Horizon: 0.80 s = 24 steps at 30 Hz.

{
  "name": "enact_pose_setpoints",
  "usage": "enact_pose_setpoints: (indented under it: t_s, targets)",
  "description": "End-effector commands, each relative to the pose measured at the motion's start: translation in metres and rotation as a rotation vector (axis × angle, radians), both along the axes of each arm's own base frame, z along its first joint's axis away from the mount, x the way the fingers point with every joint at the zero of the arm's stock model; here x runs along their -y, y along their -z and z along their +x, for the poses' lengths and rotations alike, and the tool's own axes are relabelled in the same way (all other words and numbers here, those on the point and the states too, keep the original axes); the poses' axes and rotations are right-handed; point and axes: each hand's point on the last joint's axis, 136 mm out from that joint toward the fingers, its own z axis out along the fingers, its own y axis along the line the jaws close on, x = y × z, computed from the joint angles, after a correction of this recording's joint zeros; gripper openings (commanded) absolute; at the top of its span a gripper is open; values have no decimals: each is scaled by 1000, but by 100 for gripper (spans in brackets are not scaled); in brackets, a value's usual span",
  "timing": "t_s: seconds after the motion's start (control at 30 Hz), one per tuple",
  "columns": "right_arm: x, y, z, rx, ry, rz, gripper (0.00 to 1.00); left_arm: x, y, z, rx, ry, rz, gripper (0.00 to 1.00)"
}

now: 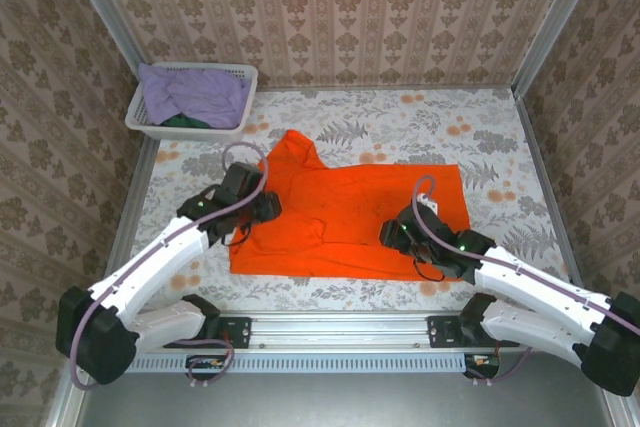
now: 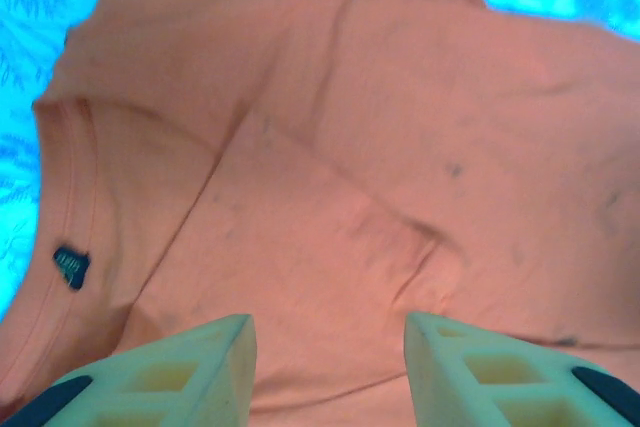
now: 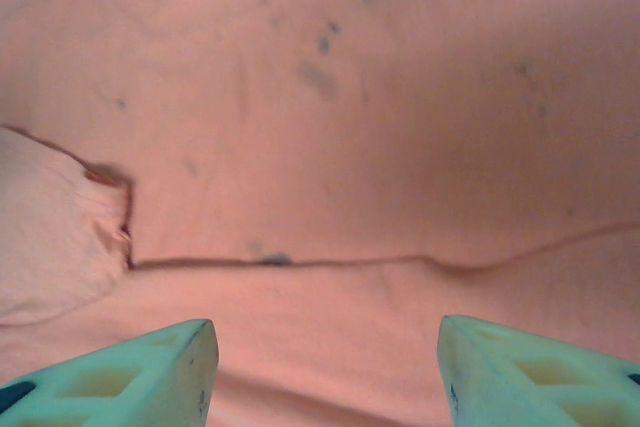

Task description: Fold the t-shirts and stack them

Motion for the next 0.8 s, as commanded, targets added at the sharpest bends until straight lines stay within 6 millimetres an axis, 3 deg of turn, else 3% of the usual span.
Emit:
enact_pose_setpoints:
  t_s: [0.0,0.17,0.27,0.4,0.6,0.77]
  targets:
    - [10,-32,25,137,-4,-93,63,16,-21,28,2,-28,-152,47]
    - [34,-46,65,165,90,-141,64,31,-27,86,-58,-87,-282,48]
    - [51,-43,84,134,173,-149,64,44,-21,118,-107,-96,-288,48]
    - [57,-35,104,140,220,-151,61,53,-4,161,-141,-100,-200,48]
    - [71,-11,107,154,241,-240,55,75,38,208,-220,-4,-104,40]
    - [74,-8,105,174,261,-196,56,83,63,225,-254,86,-2,37]
